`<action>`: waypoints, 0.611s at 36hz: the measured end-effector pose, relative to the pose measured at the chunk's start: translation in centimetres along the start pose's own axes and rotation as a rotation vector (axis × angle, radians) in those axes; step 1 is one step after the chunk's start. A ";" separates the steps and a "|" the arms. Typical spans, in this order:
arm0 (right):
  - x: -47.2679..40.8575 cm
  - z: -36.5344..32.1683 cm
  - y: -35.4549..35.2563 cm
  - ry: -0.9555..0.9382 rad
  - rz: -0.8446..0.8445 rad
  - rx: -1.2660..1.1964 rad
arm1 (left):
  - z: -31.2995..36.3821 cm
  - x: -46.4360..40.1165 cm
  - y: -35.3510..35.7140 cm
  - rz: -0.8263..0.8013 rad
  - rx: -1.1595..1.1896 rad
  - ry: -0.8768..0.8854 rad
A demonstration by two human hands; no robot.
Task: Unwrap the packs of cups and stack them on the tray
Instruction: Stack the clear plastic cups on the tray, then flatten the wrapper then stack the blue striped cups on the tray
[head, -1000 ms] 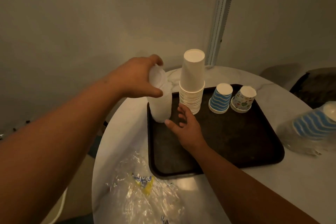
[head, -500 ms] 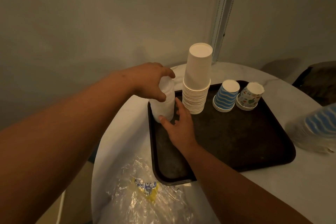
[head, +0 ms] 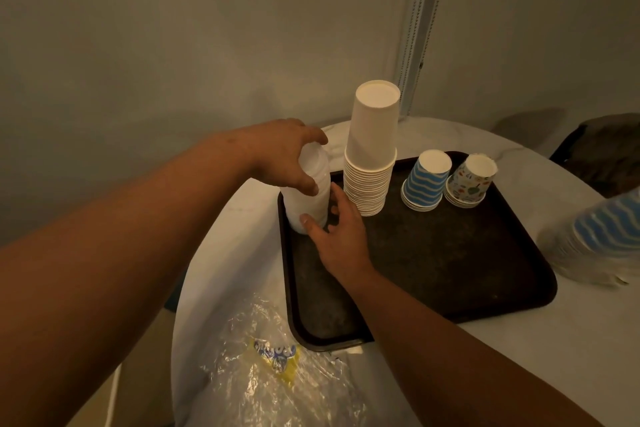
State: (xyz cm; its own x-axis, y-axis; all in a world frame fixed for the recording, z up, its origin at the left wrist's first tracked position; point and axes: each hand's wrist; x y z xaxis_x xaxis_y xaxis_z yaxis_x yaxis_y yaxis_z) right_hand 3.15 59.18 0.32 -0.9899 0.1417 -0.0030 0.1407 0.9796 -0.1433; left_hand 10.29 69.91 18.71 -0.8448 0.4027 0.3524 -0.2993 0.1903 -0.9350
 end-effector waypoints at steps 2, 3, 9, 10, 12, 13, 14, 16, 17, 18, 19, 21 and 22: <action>0.0 0.0 -0.1 0.002 -0.003 -0.012 | 0.0 0.1 -0.1 0.003 0.004 -0.003; 0.1 0.0 -0.2 0.004 -0.006 -0.016 | 0.0 0.2 -0.2 0.006 0.009 -0.005; 0.6 0.0 -0.7 0.017 -0.023 0.001 | 0.0 0.8 -0.6 0.022 0.028 -0.024; 0.7 0.0 -0.9 0.015 -0.023 0.004 | 0.0 0.8 -0.7 0.020 0.028 -0.027; 0.9 -0.1 -1.3 0.020 -0.027 0.005 | 0.1 1.1 -0.8 0.019 0.029 -0.034; 1.0 -0.2 -1.5 0.024 -0.030 0.009 | 0.2 1.2 -0.9 0.022 0.028 -0.038; 1.2 -0.3 -1.8 0.027 -0.033 0.013 | 0.2 1.4 -1.0 0.029 0.026 -0.047; 1.5 -0.6 -2.5 0.034 -0.038 0.007 | 0.4 1.9 -1.4 0.051 0.018 -0.071; 1.7 -0.7 -2.9 0.037 -0.037 0.000 | 0.6 2.2 -1.7 0.075 0.006 -0.084; 1.9 -0.8 -3.3 0.038 -0.036 -0.006 | 1.0 2.5 -2.0 0.114 -0.009 -0.094; 2.2 -1.0 -3.8 0.038 -0.036 -0.011 | 1.4 3.0 -2.3 0.169 -0.014 -0.100; 2.6 -1.4 -4.9 0.044 -0.032 -0.029 | 2.8 3.8 -2.6 0.319 0.028 -0.095; 2.9 -1.6 -5.5 0.036 -0.022 -0.035 | 3.6 4.2 -2.7 0.409 0.057 -0.084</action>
State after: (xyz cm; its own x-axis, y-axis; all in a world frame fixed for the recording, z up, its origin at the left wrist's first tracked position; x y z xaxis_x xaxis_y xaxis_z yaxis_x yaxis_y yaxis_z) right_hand -0.42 54.38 2.66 -0.9916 0.1246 0.0356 0.1201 0.9868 -0.1087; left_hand 5.91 67.82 22.55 -0.9315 0.3602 -0.0504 0.0461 -0.0204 -0.9987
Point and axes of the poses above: each hand's wrist, its own x-axis away from the middle knuckle, its own y-axis out of the palm, z = x × y, and after that the axes turned 8 degrees about -x, right-handed
